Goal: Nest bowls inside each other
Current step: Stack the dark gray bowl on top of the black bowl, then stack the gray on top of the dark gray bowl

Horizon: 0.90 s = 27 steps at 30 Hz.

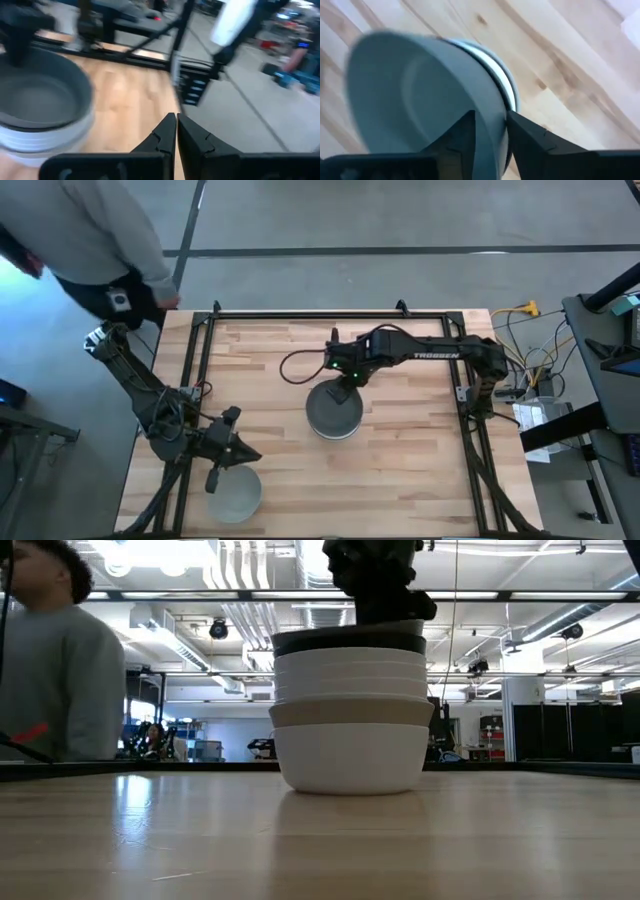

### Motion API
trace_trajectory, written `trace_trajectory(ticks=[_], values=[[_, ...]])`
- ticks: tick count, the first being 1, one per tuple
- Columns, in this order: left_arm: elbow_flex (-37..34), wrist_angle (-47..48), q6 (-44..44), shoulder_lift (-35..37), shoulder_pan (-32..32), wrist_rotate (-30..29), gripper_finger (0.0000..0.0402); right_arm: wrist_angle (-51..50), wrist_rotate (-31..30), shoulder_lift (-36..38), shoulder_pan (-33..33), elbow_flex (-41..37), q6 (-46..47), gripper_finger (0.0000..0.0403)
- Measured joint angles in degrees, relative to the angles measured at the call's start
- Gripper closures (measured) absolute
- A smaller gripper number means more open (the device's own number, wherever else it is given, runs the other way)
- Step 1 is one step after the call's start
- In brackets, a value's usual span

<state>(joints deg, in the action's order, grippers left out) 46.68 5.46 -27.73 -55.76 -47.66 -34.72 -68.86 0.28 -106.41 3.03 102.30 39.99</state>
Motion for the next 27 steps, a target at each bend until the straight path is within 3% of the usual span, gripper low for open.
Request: trace_trajectory(ticks=[4,11,20,27], values=[[-0.1,0.1,-0.4,1.0,-0.1,6.2,0.0402,0.2,-1.3,0.2,0.0,3.1,0.0,0.0286],[-0.1,0.2,-0.3,1.6,-0.2,6.8,0.0402,0.3,-4.3,0.1,0.0,4.7,-1.5,0.0281],[-0.2,2.1,-0.8,1.6,-0.9,6.8,0.0402,0.6,-3.3,-0.1,-0.8,2.3,0.1,0.0345],[1.7,27.7,-21.2,1.1,-7.4,7.9,0.0402,1.2,-3.6,1.1,-6.5,3.7,1.0,0.0374]])
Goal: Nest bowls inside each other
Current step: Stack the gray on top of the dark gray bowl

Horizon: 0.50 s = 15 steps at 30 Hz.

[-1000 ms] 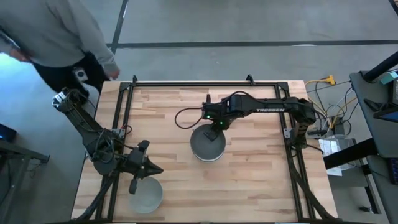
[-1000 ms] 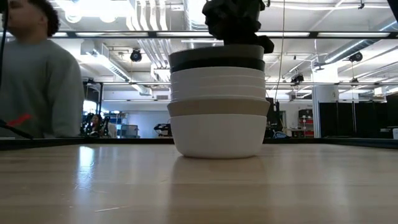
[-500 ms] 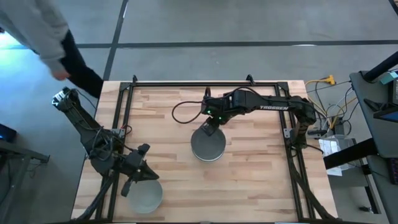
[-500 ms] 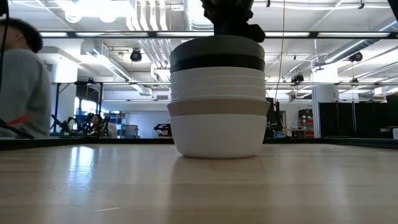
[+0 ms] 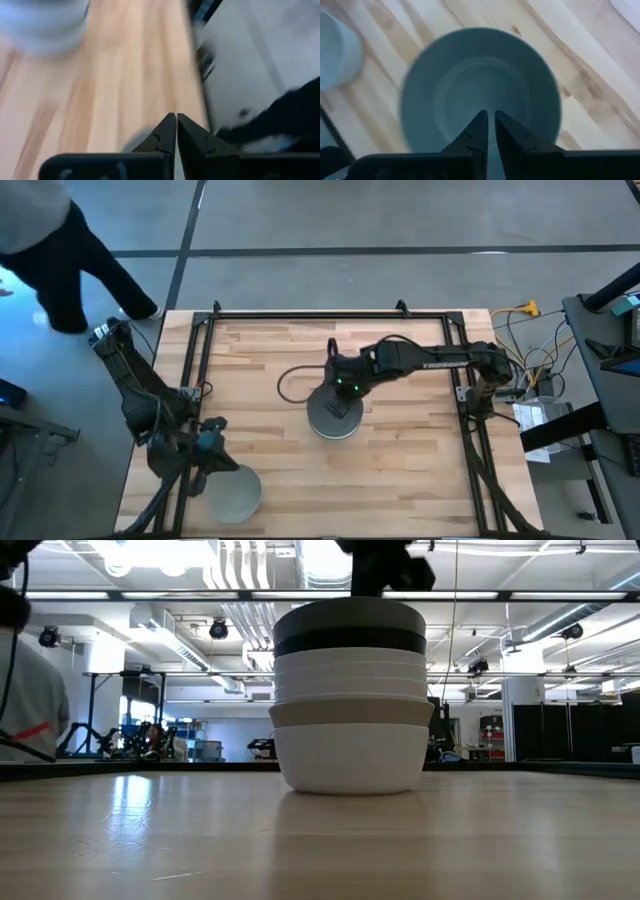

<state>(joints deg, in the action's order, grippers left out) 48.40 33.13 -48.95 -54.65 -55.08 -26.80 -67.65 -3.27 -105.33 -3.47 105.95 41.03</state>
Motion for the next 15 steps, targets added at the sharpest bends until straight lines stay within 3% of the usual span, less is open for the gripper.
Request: trace_trajectory(ticks=[7,11,15], values=[[-1.3,19.6,-18.6,-1.6,-4.6,3.1,0.0402,0.9,-9.1,2.6,-8.3,1.5,6.3,0.0365],[-3.7,23.4,-23.3,-1.6,-4.0,8.5,0.0398,0.8,-13.5,3.2,-12.4,1.5,10.8,0.0363],[-6.2,20.6,-26.2,-0.4,-2.2,16.9,0.0359,0.8,-14.9,3.2,-15.1,1.5,14.3,0.0363]])
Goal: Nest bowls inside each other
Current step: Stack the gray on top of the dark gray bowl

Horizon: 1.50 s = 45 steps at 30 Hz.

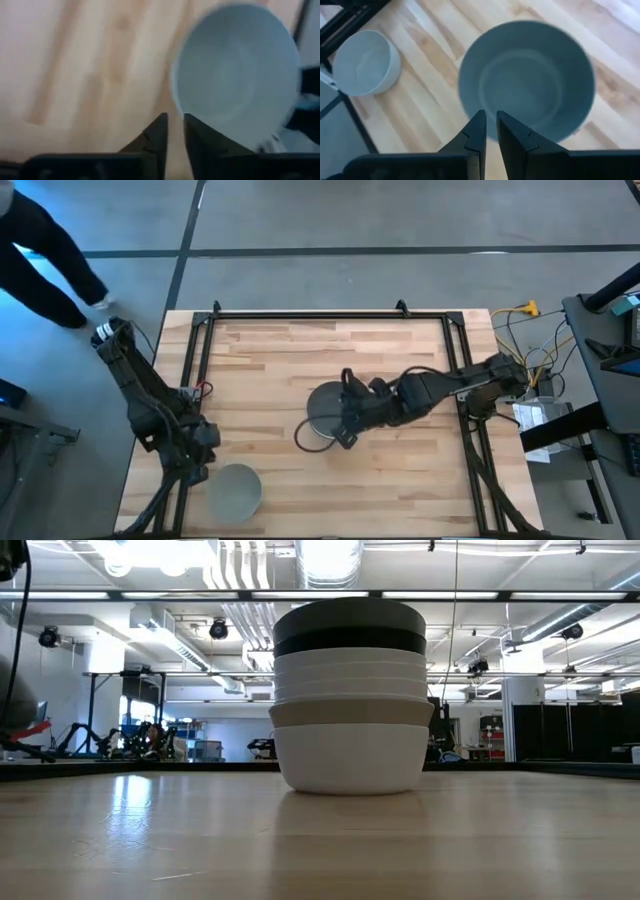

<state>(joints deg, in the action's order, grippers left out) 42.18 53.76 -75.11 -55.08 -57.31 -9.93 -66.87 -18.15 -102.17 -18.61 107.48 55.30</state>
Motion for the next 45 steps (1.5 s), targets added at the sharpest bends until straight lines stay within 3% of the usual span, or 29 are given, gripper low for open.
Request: trace_trajectory(ticks=[3,9,13,21,30,35,42,45], values=[[-2.2,-5.8,0.3,0.9,1.2,5.0,0.0312,0.0,-0.6,0.0,-1.5,0.0,1.9,0.0363],[-5.0,-7.3,0.2,1.2,3.3,6.2,0.0214,-0.1,-3.0,0.0,-3.1,0.0,4.5,0.0364],[-7.0,-7.9,-0.9,1.0,4.5,6.9,0.0174,-0.1,-3.0,0.0,-3.7,0.0,4.8,0.0364],[-13.3,-23.9,-2.0,0.8,4.9,7.0,0.0162,-0.2,-3.0,0.0,-4.3,-0.1,5.9,0.0364],[-17.7,-25.3,-6.9,-2.3,4.9,7.0,0.0163,-0.2,-3.0,0.0,-4.8,-0.1,6.3,0.0364],[-18.2,-28.3,-7.1,-3.7,4.9,7.9,0.0208,-0.2,-3.0,0.0,-5.2,-0.1,6.7,0.0364],[-16.7,-29.3,-6.0,-2.5,5.4,8.2,0.0382,-0.3,-2.9,0.0,-6.1,-0.1,6.7,0.0364],[-15.0,-29.3,-3.9,-1.0,6.9,8.5,0.039,-0.3,-2.9,0.0,-6.4,-0.1,6.7,0.0364]])
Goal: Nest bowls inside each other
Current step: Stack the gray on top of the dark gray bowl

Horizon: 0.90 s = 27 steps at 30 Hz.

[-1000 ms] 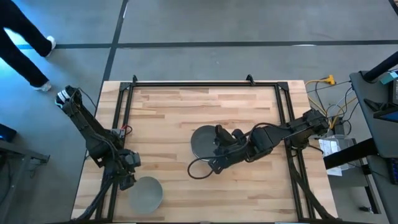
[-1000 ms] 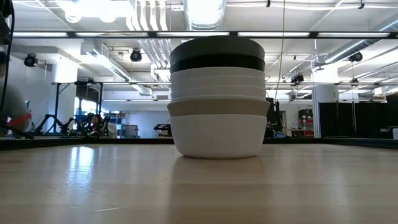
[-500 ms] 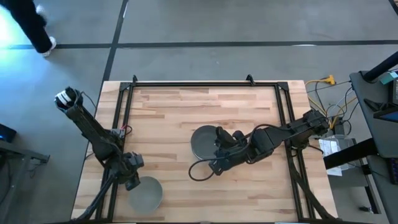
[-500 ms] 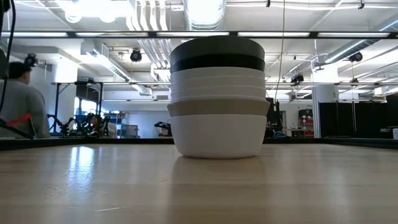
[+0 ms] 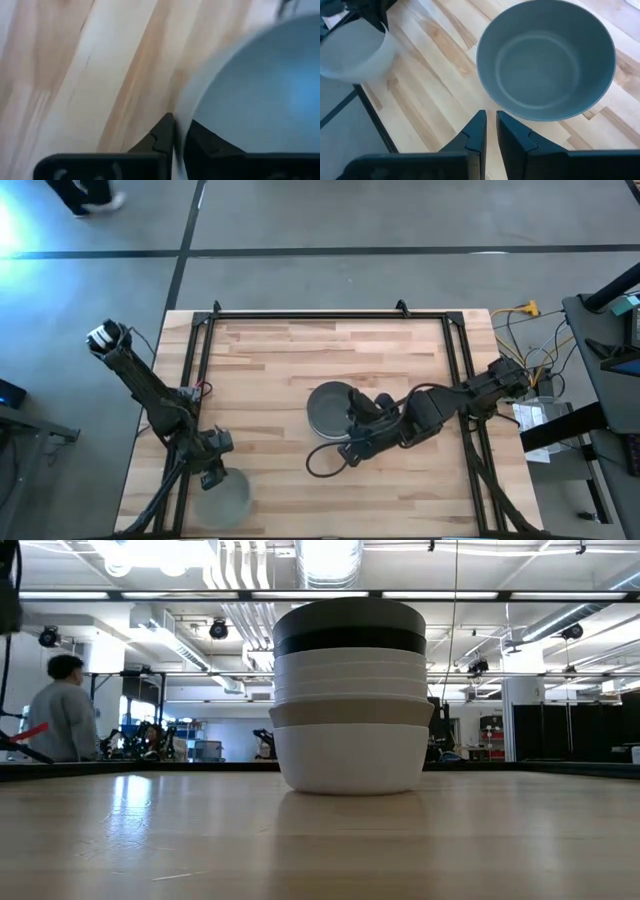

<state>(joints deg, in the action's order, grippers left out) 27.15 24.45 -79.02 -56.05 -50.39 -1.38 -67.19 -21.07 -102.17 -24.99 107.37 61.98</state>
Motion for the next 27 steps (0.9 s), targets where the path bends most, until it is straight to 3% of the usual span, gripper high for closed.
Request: trace_trajectory(ticks=[7,12,15,21,27], values=[[9.0,4.5,10.9,0.4,8.8,0.0,0.0401,-0.1,0.0,0.0,-0.7,0.0,0.4,0.0364],[22.1,11.3,24.9,-1.4,19.0,0.0,0.0401,-0.4,-0.8,0.2,-2.8,0.0,1.1,0.0364],[31.4,15.6,33.8,-4.0,26.4,0.0,0.0401,-2.3,-6.1,0.8,-5.4,0.0,3.9,0.0364],[50.4,23.1,48.3,-15.8,41.7,7.0,0.0401,-10.0,-18.0,3.3,-12.9,0.0,13.8,0.0364],[70.3,31.0,56.8,-34.2,53.7,13.6,0.0401,-16.9,-20.7,4.6,-19.0,0.0,19.4,0.0364]])
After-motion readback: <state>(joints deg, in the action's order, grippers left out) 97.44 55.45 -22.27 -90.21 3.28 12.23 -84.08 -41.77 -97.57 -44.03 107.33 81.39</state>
